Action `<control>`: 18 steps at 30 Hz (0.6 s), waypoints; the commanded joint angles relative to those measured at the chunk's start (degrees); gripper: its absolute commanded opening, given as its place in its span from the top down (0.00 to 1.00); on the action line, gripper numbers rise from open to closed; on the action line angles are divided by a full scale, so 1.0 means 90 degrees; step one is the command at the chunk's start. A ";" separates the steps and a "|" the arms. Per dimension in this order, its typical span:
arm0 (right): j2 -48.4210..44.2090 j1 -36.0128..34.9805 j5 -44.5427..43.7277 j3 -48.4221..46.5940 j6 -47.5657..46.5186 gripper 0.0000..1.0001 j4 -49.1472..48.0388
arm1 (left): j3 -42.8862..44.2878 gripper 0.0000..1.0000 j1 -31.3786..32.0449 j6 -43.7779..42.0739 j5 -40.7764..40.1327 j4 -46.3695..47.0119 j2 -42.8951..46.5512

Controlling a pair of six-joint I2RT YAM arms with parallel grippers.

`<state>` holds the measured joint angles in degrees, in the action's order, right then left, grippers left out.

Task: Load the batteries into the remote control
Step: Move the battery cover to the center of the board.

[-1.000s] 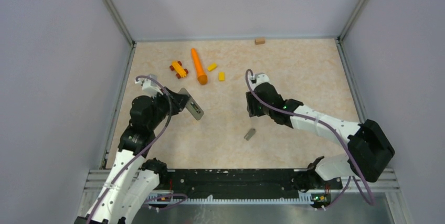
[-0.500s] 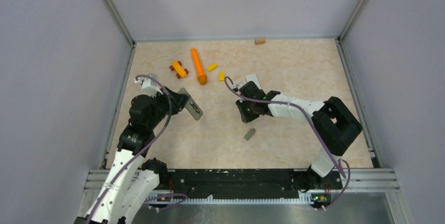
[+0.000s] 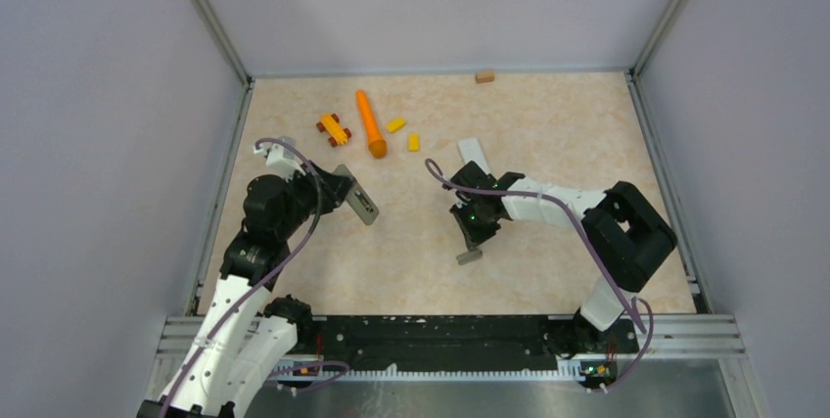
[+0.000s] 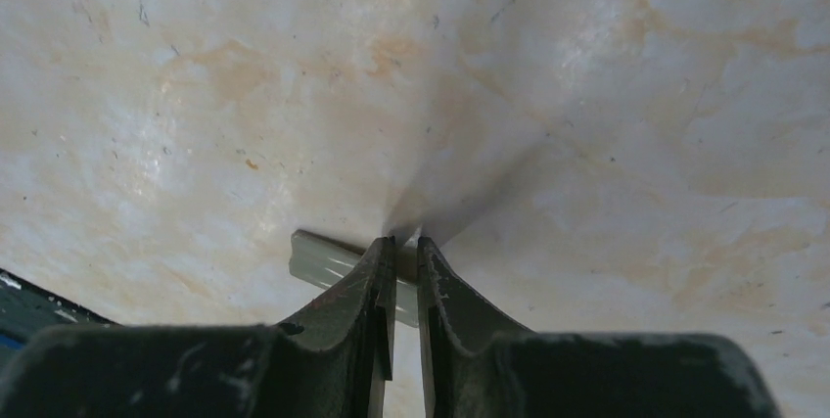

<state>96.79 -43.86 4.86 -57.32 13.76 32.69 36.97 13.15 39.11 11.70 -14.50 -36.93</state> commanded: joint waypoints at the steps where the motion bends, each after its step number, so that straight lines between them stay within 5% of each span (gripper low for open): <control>1: -0.0272 0.0049 0.0384 0.0357 0.0039 0.84 0.0301 | 0.0103 1.00 -0.0045 0.0045 0.0066 0.0492 -0.0010; 10: -0.0900 0.0049 0.0950 0.0603 -0.0037 0.83 0.0278 | 0.0042 1.00 -0.0045 0.0073 0.0067 0.0515 -0.0001; 14: -0.1441 0.0049 0.0235 0.0517 -0.0439 0.49 0.0089 | 0.0057 1.00 -0.0054 0.0050 0.0063 0.0504 -0.0012; 18: -0.1722 0.0027 0.0127 0.0398 -0.1560 0.41 0.0069 | 0.0115 1.00 -0.0064 -0.0018 -0.0001 0.0431 0.0016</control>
<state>84.93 -43.70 8.36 -51.48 9.56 34.81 36.95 13.02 39.27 11.94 -13.61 -37.28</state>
